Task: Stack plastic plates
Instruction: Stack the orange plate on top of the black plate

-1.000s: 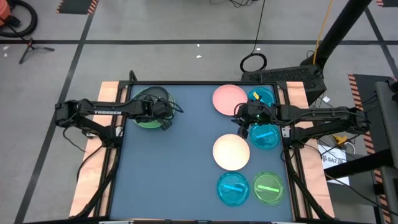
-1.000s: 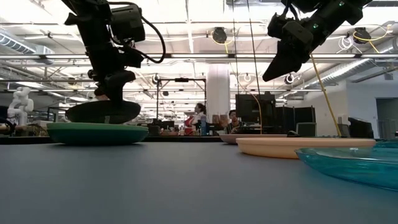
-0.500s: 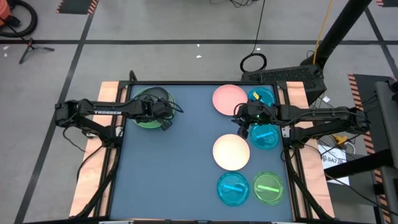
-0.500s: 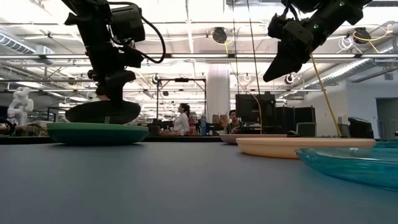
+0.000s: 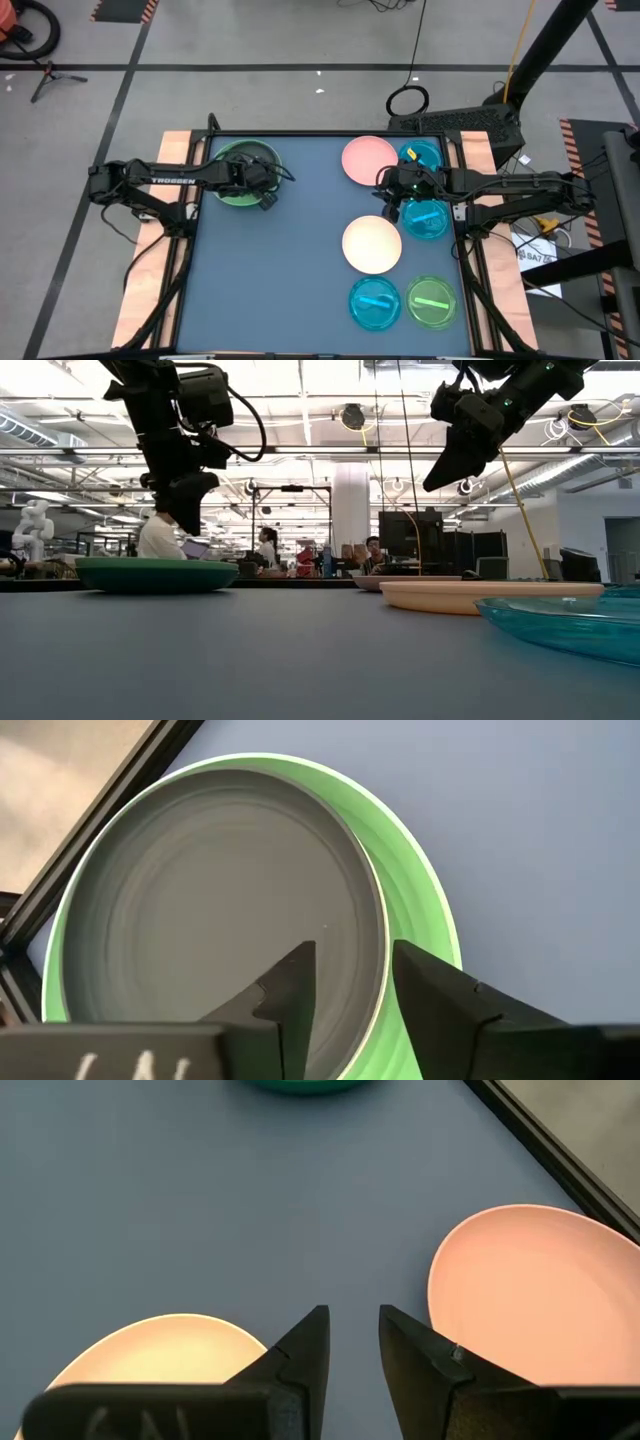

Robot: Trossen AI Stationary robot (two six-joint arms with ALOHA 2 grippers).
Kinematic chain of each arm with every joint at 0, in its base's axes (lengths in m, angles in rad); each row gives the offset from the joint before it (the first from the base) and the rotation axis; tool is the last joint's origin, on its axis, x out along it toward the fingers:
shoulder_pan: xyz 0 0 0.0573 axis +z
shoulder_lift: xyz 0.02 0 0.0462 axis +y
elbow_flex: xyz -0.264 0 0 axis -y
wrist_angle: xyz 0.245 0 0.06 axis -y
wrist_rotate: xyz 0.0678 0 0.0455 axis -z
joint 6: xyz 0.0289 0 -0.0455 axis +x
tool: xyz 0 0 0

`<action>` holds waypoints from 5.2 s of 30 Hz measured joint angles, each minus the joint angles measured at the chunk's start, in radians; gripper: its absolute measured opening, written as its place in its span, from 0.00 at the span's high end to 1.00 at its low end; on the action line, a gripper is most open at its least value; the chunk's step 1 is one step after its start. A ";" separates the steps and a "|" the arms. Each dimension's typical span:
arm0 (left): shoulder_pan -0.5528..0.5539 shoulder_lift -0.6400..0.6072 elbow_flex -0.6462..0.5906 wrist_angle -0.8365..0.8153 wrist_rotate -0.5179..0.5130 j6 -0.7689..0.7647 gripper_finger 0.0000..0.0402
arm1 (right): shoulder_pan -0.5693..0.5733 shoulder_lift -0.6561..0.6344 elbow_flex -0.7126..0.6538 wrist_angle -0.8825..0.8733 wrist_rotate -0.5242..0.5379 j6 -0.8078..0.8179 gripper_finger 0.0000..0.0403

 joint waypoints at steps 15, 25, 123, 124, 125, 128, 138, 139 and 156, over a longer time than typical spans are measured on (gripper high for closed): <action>-0.242 0.000 0.000 0.242 0.033 0.116 0.63 | 0.000 0.000 0.000 0.002 0.000 0.031 0.79; -0.396 0.000 0.000 0.557 0.036 0.155 0.63 | 0.000 0.000 0.000 0.015 -0.050 0.081 0.79; -0.502 0.063 0.001 0.537 -0.151 0.121 0.63 | 0.153 0.307 0.122 0.201 0.517 -0.177 0.99; -0.502 0.063 0.001 0.547 -0.152 0.120 0.63 | 0.162 0.303 0.113 0.225 0.574 -0.173 0.99; -0.502 0.063 0.000 0.561 -0.154 0.120 0.63 | 0.169 0.301 0.105 0.250 0.632 -0.167 0.99; -0.499 0.063 0.001 0.615 -0.157 0.122 0.63 | 0.185 0.299 0.094 0.332 0.740 -0.174 0.99; -0.452 0.063 0.001 0.675 -0.214 0.079 0.63 | 0.195 0.299 0.089 0.437 0.765 -0.360 0.99; -0.446 0.063 0.001 0.675 -0.218 0.059 0.63 | 0.195 0.299 0.089 0.434 0.766 -0.364 0.99; -0.430 0.093 0.001 0.710 -0.221 -0.041 0.63 | 0.197 0.299 0.089 0.394 0.762 -0.394 0.98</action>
